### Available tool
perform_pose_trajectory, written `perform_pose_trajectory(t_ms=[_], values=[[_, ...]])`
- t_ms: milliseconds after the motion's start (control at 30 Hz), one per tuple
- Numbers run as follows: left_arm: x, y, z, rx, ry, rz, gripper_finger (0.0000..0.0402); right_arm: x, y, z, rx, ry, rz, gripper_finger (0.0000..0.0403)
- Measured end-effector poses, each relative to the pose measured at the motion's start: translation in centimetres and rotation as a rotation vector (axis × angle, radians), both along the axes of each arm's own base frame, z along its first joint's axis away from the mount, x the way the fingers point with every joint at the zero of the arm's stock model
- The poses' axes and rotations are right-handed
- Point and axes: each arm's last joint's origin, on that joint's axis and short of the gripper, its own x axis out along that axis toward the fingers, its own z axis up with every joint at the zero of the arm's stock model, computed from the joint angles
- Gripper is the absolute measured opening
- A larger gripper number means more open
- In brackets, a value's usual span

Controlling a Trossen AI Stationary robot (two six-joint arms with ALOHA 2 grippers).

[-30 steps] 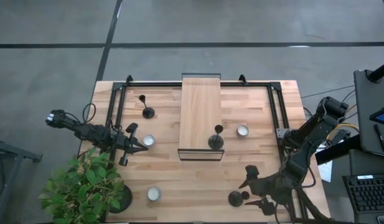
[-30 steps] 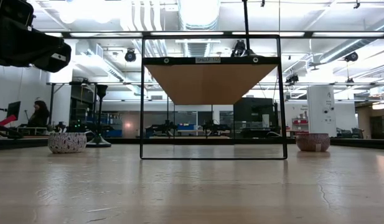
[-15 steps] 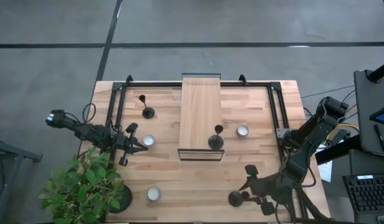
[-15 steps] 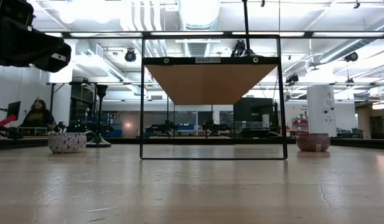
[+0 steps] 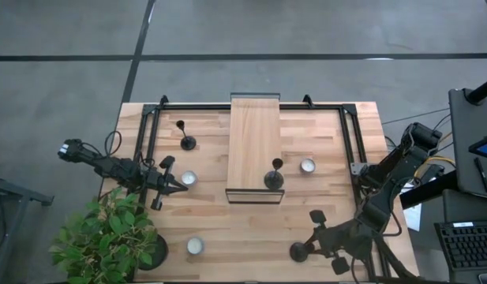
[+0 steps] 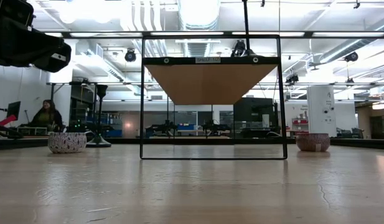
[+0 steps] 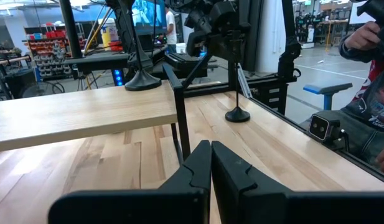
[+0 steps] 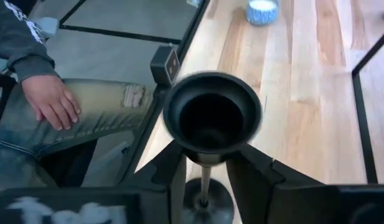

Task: Pick & Place candle stick holders
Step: Put the bottom black candle holder on the shelf aligned with the other black candle holder

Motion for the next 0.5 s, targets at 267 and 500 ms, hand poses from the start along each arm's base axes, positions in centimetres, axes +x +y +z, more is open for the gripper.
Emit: perform_pose_trajectory(t_ms=[267,500], values=[[0.00,0.00,0.00,0.000,0.000,0.001,0.0010,0.08,0.02,0.08,-0.022,-0.023,0.009,0.0049],[0.00,0.00,0.00,0.000,0.000,0.000,0.0010,0.32,-0.10,0.21,-0.045,-0.055,0.001,0.0012]])
